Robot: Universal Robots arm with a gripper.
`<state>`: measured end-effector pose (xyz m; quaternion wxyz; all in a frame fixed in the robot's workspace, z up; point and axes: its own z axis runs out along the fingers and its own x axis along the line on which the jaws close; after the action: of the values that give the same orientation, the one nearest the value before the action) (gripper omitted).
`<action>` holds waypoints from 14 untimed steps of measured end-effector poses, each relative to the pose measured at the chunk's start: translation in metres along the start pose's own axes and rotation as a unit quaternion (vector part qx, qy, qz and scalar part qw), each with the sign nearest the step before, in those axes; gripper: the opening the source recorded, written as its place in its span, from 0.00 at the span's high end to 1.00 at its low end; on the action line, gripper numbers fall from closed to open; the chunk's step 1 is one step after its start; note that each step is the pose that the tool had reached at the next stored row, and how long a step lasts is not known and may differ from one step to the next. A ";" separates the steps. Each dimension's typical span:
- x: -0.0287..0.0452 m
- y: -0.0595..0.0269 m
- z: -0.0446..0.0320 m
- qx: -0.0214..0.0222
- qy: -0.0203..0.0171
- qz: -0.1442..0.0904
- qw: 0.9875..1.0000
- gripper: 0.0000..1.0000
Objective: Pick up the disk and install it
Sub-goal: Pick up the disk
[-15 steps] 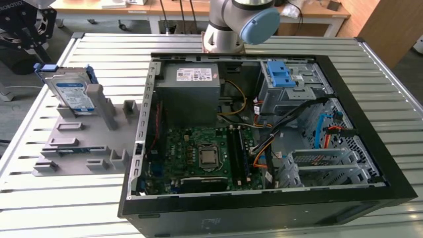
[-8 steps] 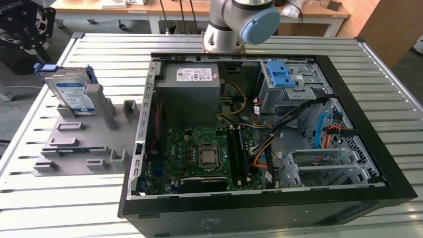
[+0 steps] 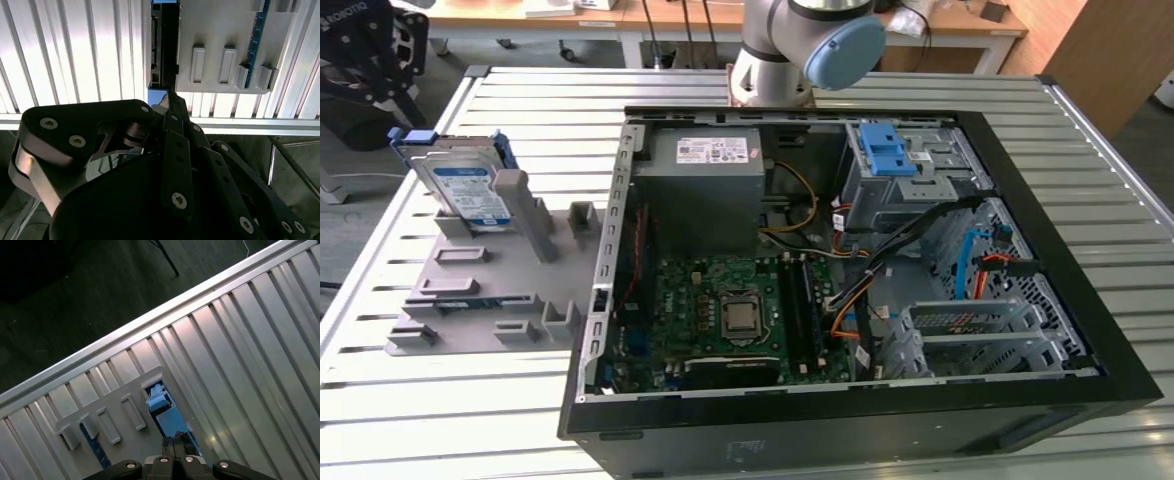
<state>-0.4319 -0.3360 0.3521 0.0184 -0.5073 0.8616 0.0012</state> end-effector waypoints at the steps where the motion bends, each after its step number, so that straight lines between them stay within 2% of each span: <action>1: 0.0000 0.0000 0.0001 0.000 0.000 -0.009 1.000 0.89; 5: 0.0000 0.0000 0.0009 -0.001 -0.001 -0.045 0.999 0.89; 9: 0.0001 0.0000 0.0014 -0.002 -0.001 -0.082 0.997 0.89; 14: 0.0001 0.0000 0.0020 -0.004 0.006 -0.117 0.993 0.89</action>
<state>-0.4319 -0.3360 0.3501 0.0112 -0.6043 0.7967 -0.0003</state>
